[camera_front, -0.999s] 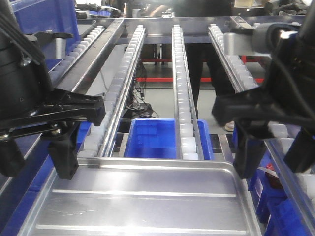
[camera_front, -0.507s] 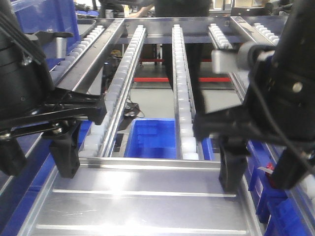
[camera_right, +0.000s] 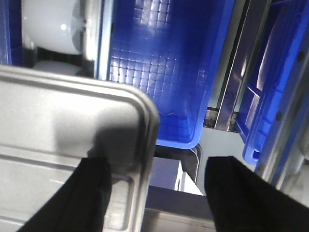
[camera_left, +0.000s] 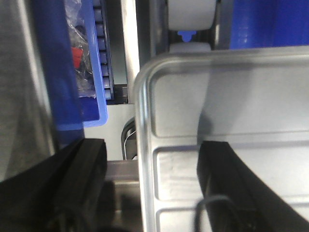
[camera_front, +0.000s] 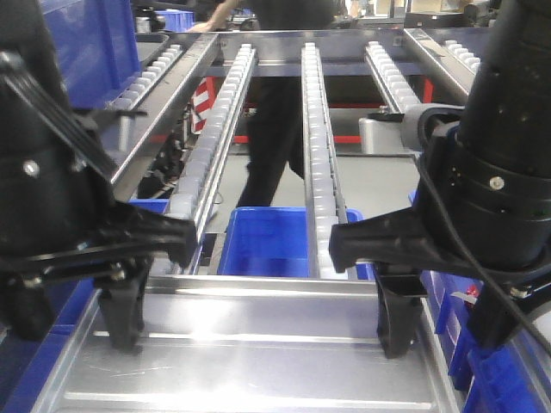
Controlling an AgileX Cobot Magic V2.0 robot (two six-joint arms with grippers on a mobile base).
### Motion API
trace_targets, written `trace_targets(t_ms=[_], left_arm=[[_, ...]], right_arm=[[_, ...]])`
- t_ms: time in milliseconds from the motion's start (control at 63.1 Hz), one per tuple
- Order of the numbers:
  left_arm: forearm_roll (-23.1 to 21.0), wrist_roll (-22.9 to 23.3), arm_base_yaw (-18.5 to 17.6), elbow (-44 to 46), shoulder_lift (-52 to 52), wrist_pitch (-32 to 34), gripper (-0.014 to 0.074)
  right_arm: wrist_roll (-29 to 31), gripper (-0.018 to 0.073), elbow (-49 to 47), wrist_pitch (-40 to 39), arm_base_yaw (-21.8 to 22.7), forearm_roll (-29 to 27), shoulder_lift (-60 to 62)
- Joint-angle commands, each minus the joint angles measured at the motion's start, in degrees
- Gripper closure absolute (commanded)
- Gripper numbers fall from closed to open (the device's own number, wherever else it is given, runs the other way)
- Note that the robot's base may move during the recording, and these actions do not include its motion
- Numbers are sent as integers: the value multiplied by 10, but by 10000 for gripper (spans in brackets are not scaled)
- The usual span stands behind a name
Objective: Grab silver tray and stack on right shelf
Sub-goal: 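Close both grippers on the tray's side rims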
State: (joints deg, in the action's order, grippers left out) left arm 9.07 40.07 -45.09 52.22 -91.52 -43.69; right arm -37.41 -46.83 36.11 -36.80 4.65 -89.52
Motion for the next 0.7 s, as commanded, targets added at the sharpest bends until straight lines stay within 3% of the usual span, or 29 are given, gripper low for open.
trace_targets(t_ms=[0, 412, 571, 682], left_arm=[[6, 8, -1, 16, 12, 18, 281], [6, 8, -1, 16, -12, 27, 281], [6, 8, -1, 16, -12, 37, 285], [7, 8, 0, 16, -12, 38, 356]], right_arm=[[-1, 40, -16, -16, 2, 9, 10], [-1, 53, -16, -30, 2, 9, -7], [-1, 239, -16, -30, 2, 9, -7], [-1, 381, -16, -30, 2, 9, -7]])
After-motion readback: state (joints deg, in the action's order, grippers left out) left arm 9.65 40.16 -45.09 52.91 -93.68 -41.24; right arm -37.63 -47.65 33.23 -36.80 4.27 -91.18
